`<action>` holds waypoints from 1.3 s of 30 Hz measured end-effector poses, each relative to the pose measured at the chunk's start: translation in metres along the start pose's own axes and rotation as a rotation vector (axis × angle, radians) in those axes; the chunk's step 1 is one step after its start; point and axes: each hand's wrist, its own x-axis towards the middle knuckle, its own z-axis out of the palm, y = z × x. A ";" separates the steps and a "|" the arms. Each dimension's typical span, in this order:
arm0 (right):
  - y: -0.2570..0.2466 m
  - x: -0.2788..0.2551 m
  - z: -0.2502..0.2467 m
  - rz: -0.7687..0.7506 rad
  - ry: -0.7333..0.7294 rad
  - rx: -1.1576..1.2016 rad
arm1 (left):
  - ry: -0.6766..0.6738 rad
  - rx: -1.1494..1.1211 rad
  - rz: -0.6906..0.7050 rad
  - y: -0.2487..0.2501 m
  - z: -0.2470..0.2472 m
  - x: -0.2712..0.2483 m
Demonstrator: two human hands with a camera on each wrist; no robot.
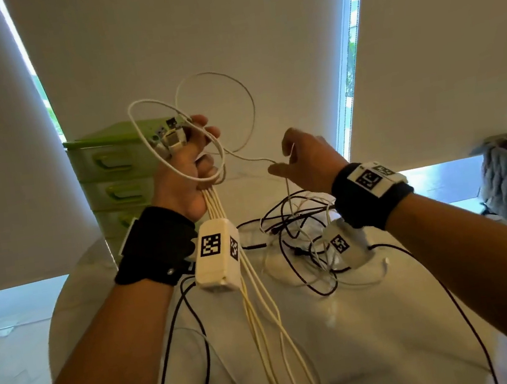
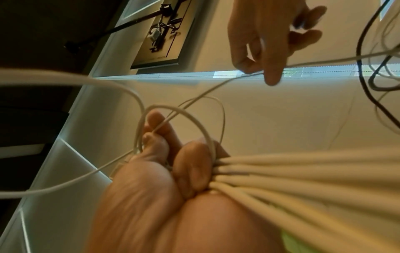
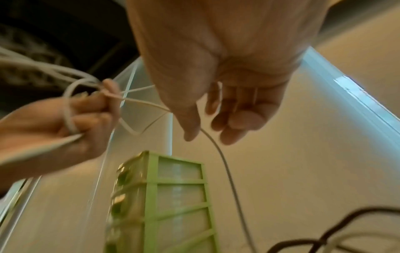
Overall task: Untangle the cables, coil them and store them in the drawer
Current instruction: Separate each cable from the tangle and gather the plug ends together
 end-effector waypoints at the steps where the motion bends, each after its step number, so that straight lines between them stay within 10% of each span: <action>1: 0.001 0.002 -0.003 0.012 -0.040 0.059 | -0.003 0.006 -0.012 -0.001 -0.001 0.000; 13: -0.047 -0.005 -0.057 -0.185 0.064 1.133 | -0.183 0.693 -0.055 -0.081 0.016 -0.021; 24: -0.005 -0.011 -0.044 -0.113 0.093 1.076 | -0.501 0.788 -0.227 -0.077 0.026 -0.036; 31: 0.030 -0.019 -0.039 -0.001 0.289 0.773 | -0.178 0.445 -0.204 -0.057 0.027 -0.008; 39: 0.055 -0.062 0.037 0.036 -0.252 0.282 | -0.136 0.276 -0.200 -0.033 0.030 0.011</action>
